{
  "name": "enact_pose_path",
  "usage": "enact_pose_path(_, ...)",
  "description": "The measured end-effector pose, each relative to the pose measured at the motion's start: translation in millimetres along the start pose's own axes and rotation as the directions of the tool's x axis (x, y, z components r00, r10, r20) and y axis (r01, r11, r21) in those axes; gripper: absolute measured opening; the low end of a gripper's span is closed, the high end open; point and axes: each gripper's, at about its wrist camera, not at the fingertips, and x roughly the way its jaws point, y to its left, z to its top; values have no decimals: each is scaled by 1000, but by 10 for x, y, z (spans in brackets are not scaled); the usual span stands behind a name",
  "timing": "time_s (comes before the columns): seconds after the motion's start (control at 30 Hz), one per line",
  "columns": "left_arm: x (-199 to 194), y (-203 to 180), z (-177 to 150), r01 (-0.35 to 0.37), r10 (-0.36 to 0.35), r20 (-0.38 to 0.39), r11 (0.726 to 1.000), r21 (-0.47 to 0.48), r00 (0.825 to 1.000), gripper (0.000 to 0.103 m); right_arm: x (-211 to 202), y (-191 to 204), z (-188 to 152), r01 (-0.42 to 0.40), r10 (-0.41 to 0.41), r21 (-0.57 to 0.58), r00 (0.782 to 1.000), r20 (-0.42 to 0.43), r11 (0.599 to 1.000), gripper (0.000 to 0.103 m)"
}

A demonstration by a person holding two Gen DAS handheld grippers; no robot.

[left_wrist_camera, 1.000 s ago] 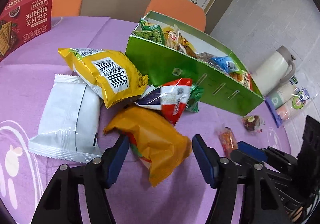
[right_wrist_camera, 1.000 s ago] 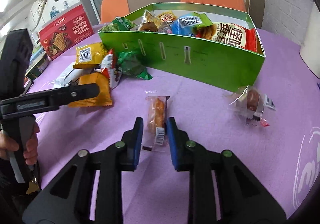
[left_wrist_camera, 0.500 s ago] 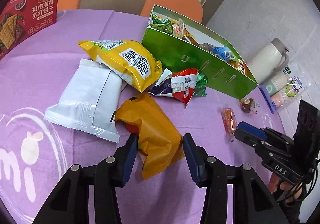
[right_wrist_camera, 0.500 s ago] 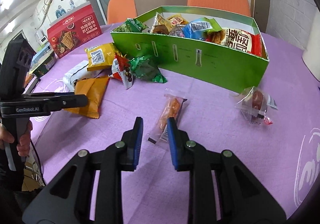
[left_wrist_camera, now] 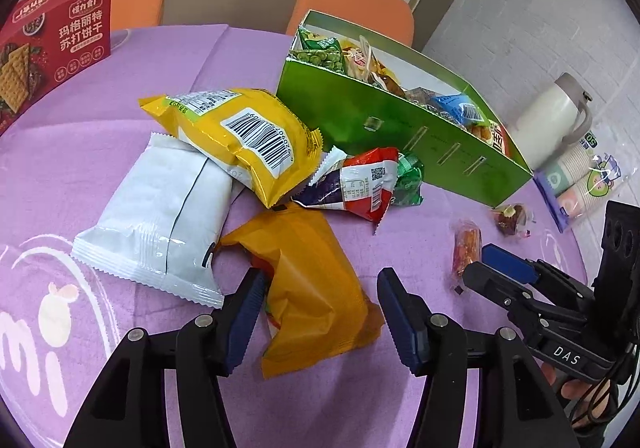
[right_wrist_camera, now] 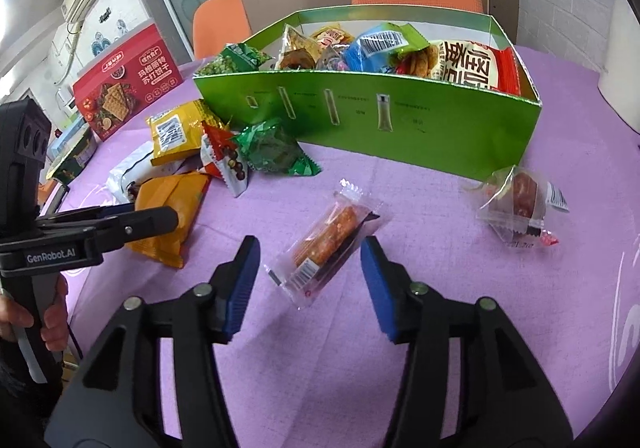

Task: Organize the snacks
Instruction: 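Grasp the orange bag with the left gripper while the right grasps the wrapped sausage, then lower both items into the green box and open both grippers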

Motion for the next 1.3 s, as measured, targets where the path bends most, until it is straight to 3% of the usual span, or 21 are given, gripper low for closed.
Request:
enact_pose_path(0.1,7,-7,15,-8,8,7,1000,2,1000,60,64,-1,26,3,-3,9,1000,2,1000,55)
enact_pose_path(0.2,13,-35,4,-20,20,19,999,31,1000,55,91,2,19,23,-23,-1,1000,8,1000,21)
enact_pose_path(0.23,23,-55,-6,-34,32,24,998,52,999,44,83,-4,12,-5,5,1,1000,9,1000,21)
enact_pose_path(0.37,0,-50,-20,-8,6,35,998,57,999,39,-3,42,-34,-16,17,-18,1000,12,1000,21)
enact_pose_path(0.6,-414,-155,42,52,-62,108,995,87,992,39,-416,121,122,-27,34,-60,993,117,998,21)
enact_pose_path(0.9,-886,-470,581,89,-127,259,984,154,957,39,-709,22,600,23,-9,-56,971,240,998,21)
enact_pose_path(1.07,-842,-612,916,88,-132,277,982,165,952,39,-725,-69,856,46,-34,-35,960,276,998,21)
enact_pose_path(1.3,-509,-733,1303,74,-107,241,987,142,965,39,-420,-202,1160,72,-70,2,964,256,997,21)
